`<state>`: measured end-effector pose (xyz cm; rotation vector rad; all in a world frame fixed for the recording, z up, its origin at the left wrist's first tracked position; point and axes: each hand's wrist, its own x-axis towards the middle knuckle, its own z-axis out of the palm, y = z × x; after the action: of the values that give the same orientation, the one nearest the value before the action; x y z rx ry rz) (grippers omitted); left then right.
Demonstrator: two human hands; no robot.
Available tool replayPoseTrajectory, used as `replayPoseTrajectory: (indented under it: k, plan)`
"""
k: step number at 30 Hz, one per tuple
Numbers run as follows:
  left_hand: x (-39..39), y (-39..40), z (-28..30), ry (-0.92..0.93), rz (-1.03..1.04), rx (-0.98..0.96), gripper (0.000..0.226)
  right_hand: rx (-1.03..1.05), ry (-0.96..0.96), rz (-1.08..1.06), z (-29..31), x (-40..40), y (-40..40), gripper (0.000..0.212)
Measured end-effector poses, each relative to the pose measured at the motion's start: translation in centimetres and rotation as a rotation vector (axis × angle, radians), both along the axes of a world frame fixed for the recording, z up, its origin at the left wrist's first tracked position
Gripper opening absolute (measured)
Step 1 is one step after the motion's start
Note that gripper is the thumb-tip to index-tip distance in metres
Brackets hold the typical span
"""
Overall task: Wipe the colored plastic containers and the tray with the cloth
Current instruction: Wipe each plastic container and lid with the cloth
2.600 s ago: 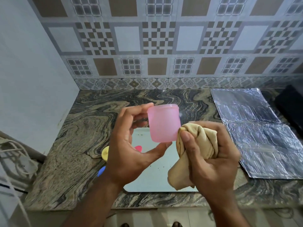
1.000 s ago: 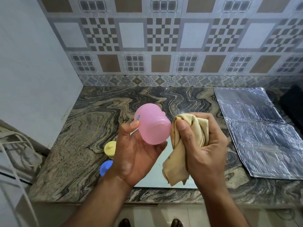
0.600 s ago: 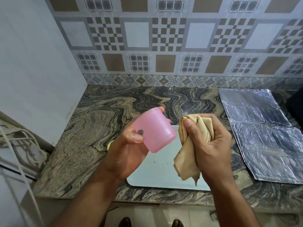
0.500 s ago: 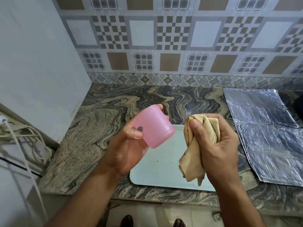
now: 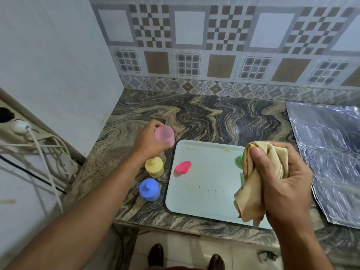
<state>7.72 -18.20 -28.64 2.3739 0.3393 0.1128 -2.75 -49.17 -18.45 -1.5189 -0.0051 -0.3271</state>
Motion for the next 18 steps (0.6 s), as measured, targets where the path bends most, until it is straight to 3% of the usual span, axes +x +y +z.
replayPoseTrajectory:
  k: [2, 10, 13, 15, 18]
  plan:
    - [0.9, 0.9, -2.2, 0.090, 0.014, 0.053, 0.070, -0.001, 0.006, 0.017, -0.4, 0.0, 0.0, 0.010]
    - [1.7, 1.4, -5.6, 0.272, -0.042, 0.243, 0.060, -0.009, -0.004, -0.016, -0.9, -0.2, -0.7, 0.010]
    - [1.6, 1.1, -5.3, 0.317, -0.063, 0.311, 0.076, -0.012, -0.017, -0.026, -0.8, -0.3, -1.0, 0.009]
    - [1.2, 0.5, -4.3, 0.260, -0.090, 0.372, 0.084, -0.006, -0.019, -0.040, -0.8, -0.2, -1.2, 0.010]
    - [-0.1, -1.9, -2.6, 0.115, -0.220, 0.395, 0.063, -0.002, -0.016, -0.062, -0.9, -0.1, -1.6, 0.011]
